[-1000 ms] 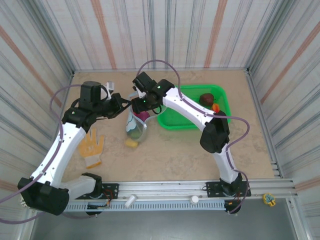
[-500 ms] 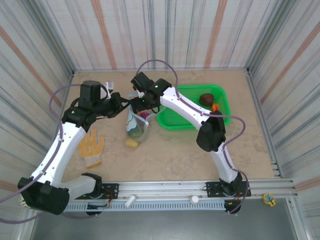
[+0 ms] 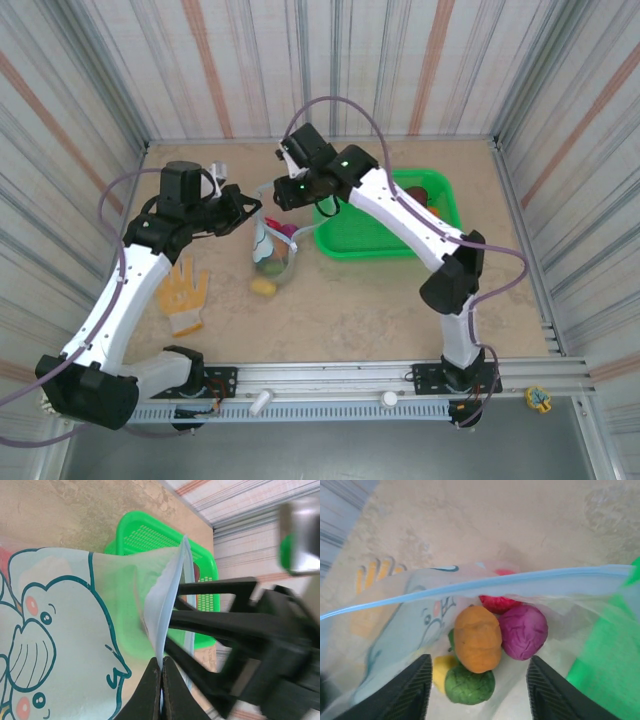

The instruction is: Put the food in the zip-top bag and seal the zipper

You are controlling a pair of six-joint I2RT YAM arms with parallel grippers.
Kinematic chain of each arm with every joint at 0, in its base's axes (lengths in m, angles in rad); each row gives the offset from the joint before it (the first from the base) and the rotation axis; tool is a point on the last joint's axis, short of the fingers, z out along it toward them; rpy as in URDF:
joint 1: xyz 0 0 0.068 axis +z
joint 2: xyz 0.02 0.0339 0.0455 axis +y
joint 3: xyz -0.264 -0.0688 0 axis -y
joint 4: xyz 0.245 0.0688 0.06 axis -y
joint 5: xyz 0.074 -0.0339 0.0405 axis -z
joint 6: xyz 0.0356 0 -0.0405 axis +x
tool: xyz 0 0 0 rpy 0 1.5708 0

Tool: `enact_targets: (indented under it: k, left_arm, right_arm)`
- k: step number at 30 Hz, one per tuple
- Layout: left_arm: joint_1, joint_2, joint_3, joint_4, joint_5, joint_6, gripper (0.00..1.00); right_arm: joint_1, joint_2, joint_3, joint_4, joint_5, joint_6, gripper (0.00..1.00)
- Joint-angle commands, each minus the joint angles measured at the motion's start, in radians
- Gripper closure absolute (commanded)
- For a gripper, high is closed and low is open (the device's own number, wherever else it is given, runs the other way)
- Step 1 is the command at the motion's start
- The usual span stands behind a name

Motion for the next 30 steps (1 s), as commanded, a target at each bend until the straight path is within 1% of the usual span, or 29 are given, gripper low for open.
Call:
enact_targets:
  k: [1, 4, 6, 10, 12, 15, 17, 19, 20, 23, 26, 30]
  left_arm:
    - [0.006, -0.015, 0.029, -0.013, -0.012, 0.018, 1.0]
    - [0.006, -0.02, 0.027, -0.013, -0.006, 0.02, 1.0]
    - [0.006, -0.023, 0.027, -0.014, -0.002, 0.025, 1.0]
    - [0.007, -0.04, 0.027, -0.018, -0.008, 0.036, 1.0]
    - [0.006, -0.045, 0.025, -0.019, -0.006, 0.039, 1.0]
    - [0.006, -0.048, 0.013, -0.006, -0.007, 0.051, 1.0]
    - [0.006, -0.045, 0.009, 0.001, -0.012, 0.051, 1.0]
    - [0.006, -0.04, 0.009, 0.007, -0.002, 0.054, 1.0]
    - [0.006, -0.036, 0.009, 0.01, 0.004, 0.054, 1.0]
    - [0.006, -0.035, 0.009, 0.012, 0.004, 0.06, 1.0]
    - [0.006, -0.033, 0.009, 0.01, 0.007, 0.066, 1.0]
    - [0.006, -0.035, -0.007, 0.024, 0.01, 0.061, 1.0]
  right_arm:
    - [-0.029, -0.103, -0.034, -0.007, -0.016, -0.009, 0.53]
    - [-0.074, -0.185, -0.1, 0.009, 0.009, -0.008, 0.53]
    - [-0.121, -0.244, -0.166, 0.026, 0.043, 0.002, 0.5]
    - [-0.262, -0.339, -0.355, 0.057, 0.083, 0.029, 0.43]
    - [-0.33, -0.375, -0.449, 0.085, 0.109, 0.039, 0.43]
    - [-0.418, -0.415, -0.597, 0.167, 0.173, 0.048, 0.4]
    - [-0.48, -0.411, -0.658, 0.196, 0.17, 0.07, 0.36]
    - [-0.528, -0.388, -0.695, 0.221, 0.183, 0.073, 0.27]
    - [-0.542, -0.376, -0.702, 0.222, 0.201, 0.073, 0.26]
    - [-0.574, -0.324, -0.707, 0.209, 0.255, 0.062, 0.23]
    - [-0.596, -0.275, -0.71, 0.194, 0.278, 0.063, 0.24]
    - [-0.599, -0.219, -0.723, 0.189, 0.286, 0.062, 0.25]
